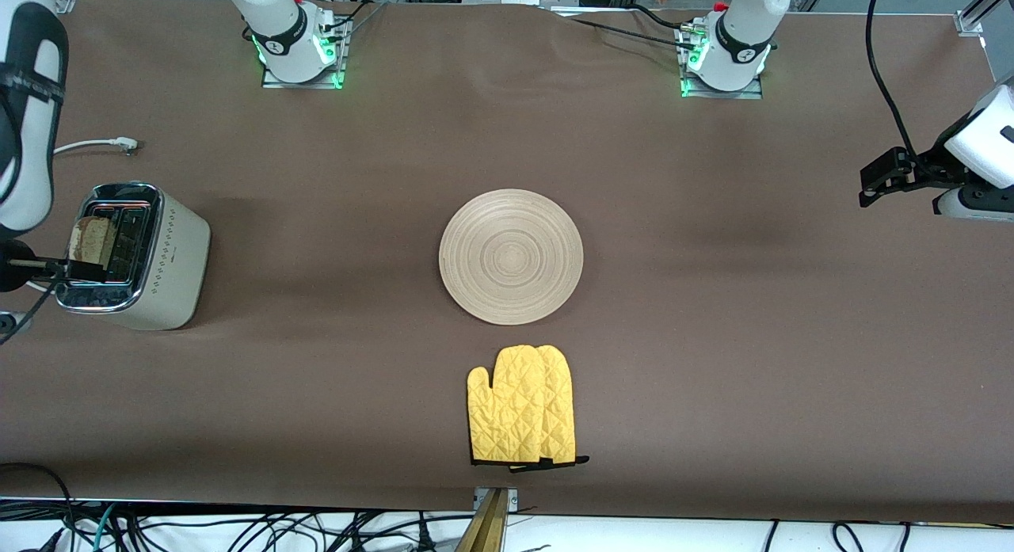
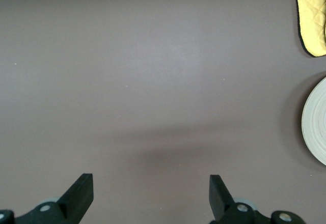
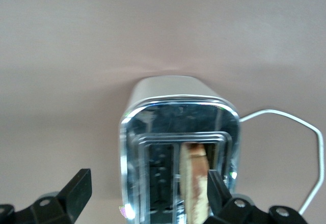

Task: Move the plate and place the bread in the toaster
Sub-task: 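Open the right gripper and raise it off the bread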

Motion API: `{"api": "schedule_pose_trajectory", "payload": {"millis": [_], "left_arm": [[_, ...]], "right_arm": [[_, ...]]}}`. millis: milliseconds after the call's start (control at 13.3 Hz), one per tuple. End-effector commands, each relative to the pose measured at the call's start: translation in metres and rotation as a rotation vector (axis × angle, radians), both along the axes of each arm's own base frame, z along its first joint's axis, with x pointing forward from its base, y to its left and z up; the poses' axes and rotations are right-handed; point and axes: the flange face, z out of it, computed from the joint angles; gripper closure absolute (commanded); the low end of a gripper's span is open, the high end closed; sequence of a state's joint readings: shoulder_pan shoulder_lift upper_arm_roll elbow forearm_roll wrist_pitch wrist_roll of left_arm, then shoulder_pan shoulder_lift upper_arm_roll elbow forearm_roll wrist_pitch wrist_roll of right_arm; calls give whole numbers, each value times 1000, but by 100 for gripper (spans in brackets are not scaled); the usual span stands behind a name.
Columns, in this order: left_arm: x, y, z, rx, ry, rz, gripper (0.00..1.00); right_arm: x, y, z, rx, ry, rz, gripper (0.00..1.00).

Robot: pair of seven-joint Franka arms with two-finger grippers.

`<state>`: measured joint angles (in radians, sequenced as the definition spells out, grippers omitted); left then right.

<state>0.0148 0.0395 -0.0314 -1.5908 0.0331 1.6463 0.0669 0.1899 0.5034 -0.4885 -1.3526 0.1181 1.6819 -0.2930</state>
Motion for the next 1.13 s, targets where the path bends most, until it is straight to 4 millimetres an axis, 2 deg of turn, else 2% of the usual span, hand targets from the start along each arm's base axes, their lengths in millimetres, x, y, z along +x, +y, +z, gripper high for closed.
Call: {"api": "schedule_pose_trajectory", "payload": {"millis": [0, 151, 302, 377, 528, 603, 754, 905, 980, 1056], "left_arm": [[-4, 0, 7, 10, -8, 6, 0], [-4, 0, 7, 10, -8, 6, 0], [-4, 0, 7, 10, -8, 6, 0], [-4, 0, 7, 10, -8, 6, 0], [-4, 0, 7, 10, -8, 6, 0], [-4, 0, 7, 10, -8, 6, 0], [-4, 0, 7, 10, -8, 6, 0], [-4, 0, 7, 10, -7, 5, 0], [-4, 0, 7, 10, -8, 6, 0], [-4, 0, 7, 10, -8, 6, 0]], "right_arm": [[-3, 64, 41, 48, -32, 95, 0], [-2, 107, 48, 59, -44, 158, 0], [-3, 140, 54, 61, -50, 209, 0], [-7, 152, 65, 68, -65, 229, 0], [-9, 173, 67, 68, -58, 255, 0], [-13, 188, 78, 73, -80, 280, 0], [-18, 217, 94, -28, -118, 325, 0], [-23, 227, 105, -36, -173, 236, 0], [-28, 226, 107, -23, -179, 170, 0], [-36, 219, 120, -14, -196, 131, 0]]}}
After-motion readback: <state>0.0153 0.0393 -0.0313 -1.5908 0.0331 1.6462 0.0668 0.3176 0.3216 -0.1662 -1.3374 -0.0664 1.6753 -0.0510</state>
